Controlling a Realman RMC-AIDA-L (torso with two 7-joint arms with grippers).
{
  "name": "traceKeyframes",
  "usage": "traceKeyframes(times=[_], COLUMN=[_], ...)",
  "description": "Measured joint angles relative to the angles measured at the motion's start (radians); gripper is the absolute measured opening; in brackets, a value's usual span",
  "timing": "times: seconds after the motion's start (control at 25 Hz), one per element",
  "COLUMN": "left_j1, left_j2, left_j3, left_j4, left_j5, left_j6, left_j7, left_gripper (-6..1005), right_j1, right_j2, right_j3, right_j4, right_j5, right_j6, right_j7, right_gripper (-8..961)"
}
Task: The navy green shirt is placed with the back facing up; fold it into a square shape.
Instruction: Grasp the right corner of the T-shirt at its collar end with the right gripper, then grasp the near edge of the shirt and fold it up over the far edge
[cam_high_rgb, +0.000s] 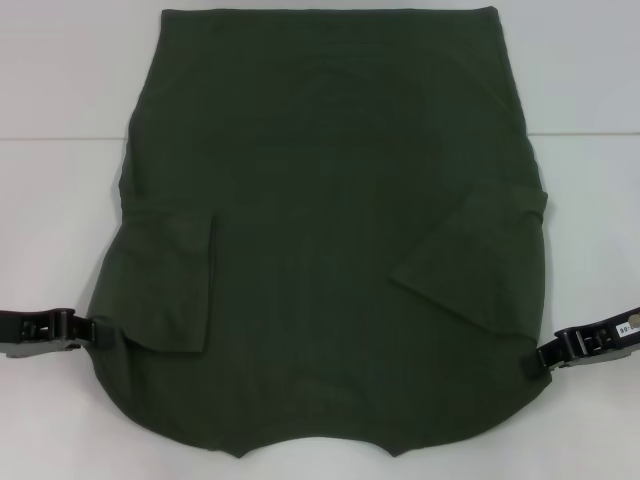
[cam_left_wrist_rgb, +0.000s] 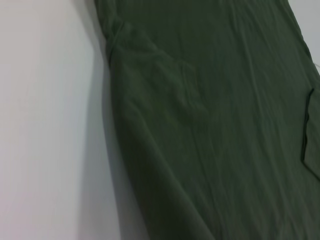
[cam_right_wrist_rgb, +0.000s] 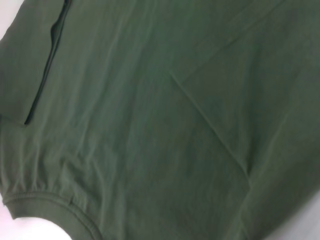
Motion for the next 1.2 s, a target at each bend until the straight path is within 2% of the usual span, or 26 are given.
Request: traceKeyframes(times=[0.36, 0.56, 0.76, 1.0, 1.2], left_j1=[0.000, 0.003, 0.002, 0.020, 0.031], left_j2=[0.002, 0.009, 0.018, 0.029, 0.028], left_j3=[-0.001, -0.029, -0.046, -0.052, -0.051], left_j4=[-0.006, -0.009, -0.014, -0.017, -0.025], left_j5=[-0.004, -0.025, -0.023, 0.007, 0.053], left_j6=[0.005, 0.030, 0.111, 0.285, 0.405], left_j7=[0.018, 0.021, 0.019, 0.033, 0.049], left_gripper=[33, 33, 33, 33, 33], right_j1=[0.002, 0.006, 0.013, 0.009, -0.015], right_j2=[0.000, -0.007, -0.024, -0.047, -0.058], right_j3=[-0.001, 0.005, 0.011, 0.032, 0.049], right_j4=[-0.001, -0.008, -0.009, -0.006, -0.001], right_j5=[0.000, 0.007, 0.028, 0.049, 0.047], right_j6=[-0.002, -0.029, -0.099, -0.278, -0.401], right_j7=[-0.007, -0.029, -0.062, -0.129, -0.205], right_gripper=[40, 32, 39, 47, 54])
